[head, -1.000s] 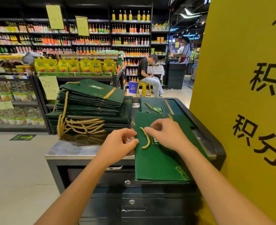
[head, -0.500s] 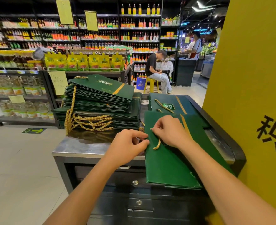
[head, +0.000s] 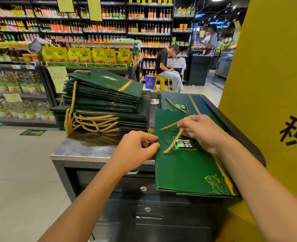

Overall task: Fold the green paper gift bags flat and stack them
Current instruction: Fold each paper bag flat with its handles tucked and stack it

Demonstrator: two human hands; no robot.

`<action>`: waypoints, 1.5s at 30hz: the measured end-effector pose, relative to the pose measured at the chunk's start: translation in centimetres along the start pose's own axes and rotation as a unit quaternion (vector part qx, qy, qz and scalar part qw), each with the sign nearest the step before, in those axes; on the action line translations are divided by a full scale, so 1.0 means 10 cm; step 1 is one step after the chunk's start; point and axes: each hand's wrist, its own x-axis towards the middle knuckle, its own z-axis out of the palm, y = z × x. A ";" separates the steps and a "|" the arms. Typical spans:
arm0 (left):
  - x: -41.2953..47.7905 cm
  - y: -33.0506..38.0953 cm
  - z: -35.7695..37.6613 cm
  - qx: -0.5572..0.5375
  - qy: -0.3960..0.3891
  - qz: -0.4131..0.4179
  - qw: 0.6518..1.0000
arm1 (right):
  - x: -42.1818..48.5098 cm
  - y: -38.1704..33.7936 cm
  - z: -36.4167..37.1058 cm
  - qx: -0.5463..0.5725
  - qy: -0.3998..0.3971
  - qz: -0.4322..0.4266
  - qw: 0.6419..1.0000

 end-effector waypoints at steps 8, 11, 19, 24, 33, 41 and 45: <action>0.00 -0.03 -0.01 -0.016 -0.011 0.003 1.000 | -0.41 0.00 -0.05 -0.229 -0.212 -0.147 0.939; 0.00 -0.05 -0.01 -0.025 -0.011 0.002 1.000 | -0.40 0.12 -0.04 -0.240 -0.165 -0.185 0.939; 0.00 -0.05 0.00 -0.030 -0.019 0.003 0.999 | -0.41 0.19 0.00 -0.213 -0.126 -0.200 0.948; 0.02 -0.05 -0.01 -0.062 -0.020 -0.009 0.998 | -0.41 0.19 0.00 -0.158 -0.110 -0.192 0.962; 0.03 -0.08 0.00 -0.073 -0.020 -0.015 0.997 | -0.31 0.21 -0.06 0.026 0.011 -0.122 0.992; 0.01 -0.03 -0.01 -0.057 -0.012 -0.003 0.998 | -0.27 0.20 -0.06 0.166 0.075 -0.050 0.982; 0.00 -0.02 -0.02 -0.044 -0.017 -0.005 0.999 | -0.33 0.16 -0.09 0.088 0.083 -0.078 0.990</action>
